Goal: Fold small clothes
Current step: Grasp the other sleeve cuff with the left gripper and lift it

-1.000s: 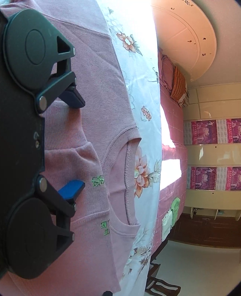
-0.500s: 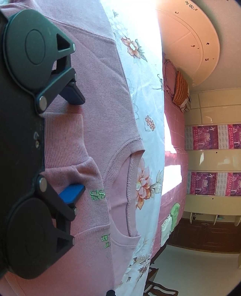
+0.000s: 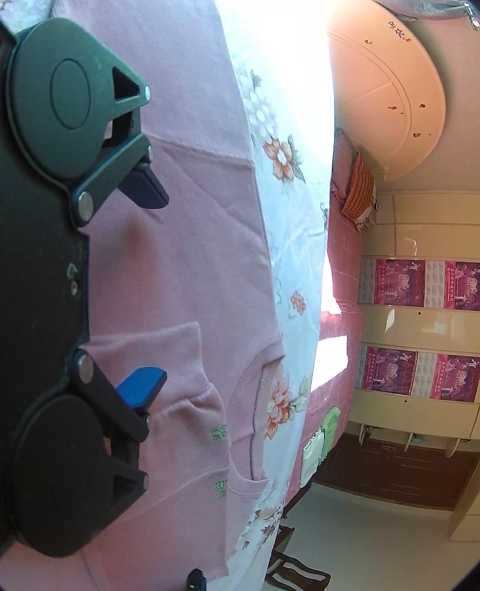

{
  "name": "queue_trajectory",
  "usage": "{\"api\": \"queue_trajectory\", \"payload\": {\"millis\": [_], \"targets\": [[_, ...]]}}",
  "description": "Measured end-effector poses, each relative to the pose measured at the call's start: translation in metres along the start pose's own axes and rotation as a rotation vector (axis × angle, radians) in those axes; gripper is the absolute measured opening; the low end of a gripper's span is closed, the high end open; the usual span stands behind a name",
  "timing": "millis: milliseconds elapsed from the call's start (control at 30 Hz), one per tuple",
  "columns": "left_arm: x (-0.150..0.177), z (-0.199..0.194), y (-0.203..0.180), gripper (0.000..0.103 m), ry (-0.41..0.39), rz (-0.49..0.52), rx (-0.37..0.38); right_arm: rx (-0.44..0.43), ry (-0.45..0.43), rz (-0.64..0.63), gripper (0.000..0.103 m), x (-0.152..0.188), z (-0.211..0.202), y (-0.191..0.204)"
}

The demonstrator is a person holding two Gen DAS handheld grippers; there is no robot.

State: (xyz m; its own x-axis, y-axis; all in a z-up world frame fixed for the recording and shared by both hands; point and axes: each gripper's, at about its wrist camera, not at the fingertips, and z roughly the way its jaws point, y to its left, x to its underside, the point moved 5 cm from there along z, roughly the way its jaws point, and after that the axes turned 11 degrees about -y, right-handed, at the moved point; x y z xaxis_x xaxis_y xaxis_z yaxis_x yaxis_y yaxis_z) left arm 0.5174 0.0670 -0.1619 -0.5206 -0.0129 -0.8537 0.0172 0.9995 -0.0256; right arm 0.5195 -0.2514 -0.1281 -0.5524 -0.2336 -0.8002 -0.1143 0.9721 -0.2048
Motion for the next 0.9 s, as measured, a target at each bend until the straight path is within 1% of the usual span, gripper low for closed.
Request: {"api": "queue_trajectory", "payload": {"millis": [33, 67, 100, 167, 267, 333, 367, 400, 467, 500, 533, 600, 667, 767, 833, 867, 900], "targets": [[0.003, -0.009, 0.011, 0.089, 0.002, -0.004, -0.008, 0.026, -0.017, -0.016, 0.012, 0.0, -0.007, 0.003], [0.006, -0.021, 0.027, 0.089, -0.013, -0.016, -0.02, 0.027, -0.03, 0.012, 0.012, 0.0, -0.016, 0.003], [0.009, -0.035, 0.044, 0.089, -0.028, -0.03, -0.029, 0.009, -0.049, 0.073, 0.012, 0.001, -0.027, 0.005], [0.015, -0.061, 0.076, 0.09, -0.056, -0.059, -0.058, 0.005, -0.068, 0.121, 0.012, 0.004, -0.044, 0.012], [0.028, -0.099, 0.144, 0.092, -0.082, -0.141, -0.136, 0.009, -0.057, 0.157, 0.012, 0.013, -0.066, 0.036], [0.04, -0.119, 0.201, 0.092, -0.078, -0.246, -0.206, 0.013, -0.048, 0.193, 0.012, 0.019, -0.073, 0.05], [0.045, -0.126, 0.223, 0.092, -0.079, -0.293, -0.233, 0.017, -0.04, 0.223, 0.012, 0.021, -0.077, 0.058], [0.052, -0.133, 0.253, 0.09, -0.079, -0.362, -0.266, 0.021, -0.033, 0.244, 0.012, 0.021, -0.078, 0.066], [0.061, -0.14, 0.3, 0.086, -0.076, -0.494, -0.291, 0.045, -0.024, 0.283, 0.012, 0.018, -0.079, 0.081], [0.065, -0.141, 0.319, 0.084, -0.081, -0.56, -0.295, 0.054, -0.023, 0.303, 0.012, 0.015, -0.079, 0.087], [0.067, -0.142, 0.336, 0.084, -0.095, -0.624, -0.291, 0.062, -0.022, 0.331, 0.012, 0.011, -0.081, 0.094], [0.07, -0.14, 0.364, 0.085, -0.143, -0.746, -0.249, 0.068, -0.026, 0.362, 0.012, 0.001, -0.085, 0.109], [0.069, -0.135, 0.379, 0.085, -0.179, -0.816, -0.214, 0.058, -0.031, 0.368, 0.012, -0.01, -0.087, 0.124], [0.066, -0.124, 0.393, 0.085, -0.218, -0.876, -0.182, 0.044, -0.04, 0.355, 0.012, -0.026, -0.091, 0.143], [0.063, -0.117, 0.397, 0.085, -0.232, -0.883, -0.158, 0.041, -0.037, 0.346, 0.012, -0.033, -0.091, 0.151], [0.06, -0.111, 0.398, 0.084, -0.235, -0.88, -0.138, 0.043, -0.037, 0.341, 0.012, -0.036, -0.091, 0.154], [0.058, -0.106, 0.4, 0.08, -0.234, -0.879, -0.118, 0.045, -0.037, 0.334, 0.012, -0.038, -0.091, 0.158]]}}
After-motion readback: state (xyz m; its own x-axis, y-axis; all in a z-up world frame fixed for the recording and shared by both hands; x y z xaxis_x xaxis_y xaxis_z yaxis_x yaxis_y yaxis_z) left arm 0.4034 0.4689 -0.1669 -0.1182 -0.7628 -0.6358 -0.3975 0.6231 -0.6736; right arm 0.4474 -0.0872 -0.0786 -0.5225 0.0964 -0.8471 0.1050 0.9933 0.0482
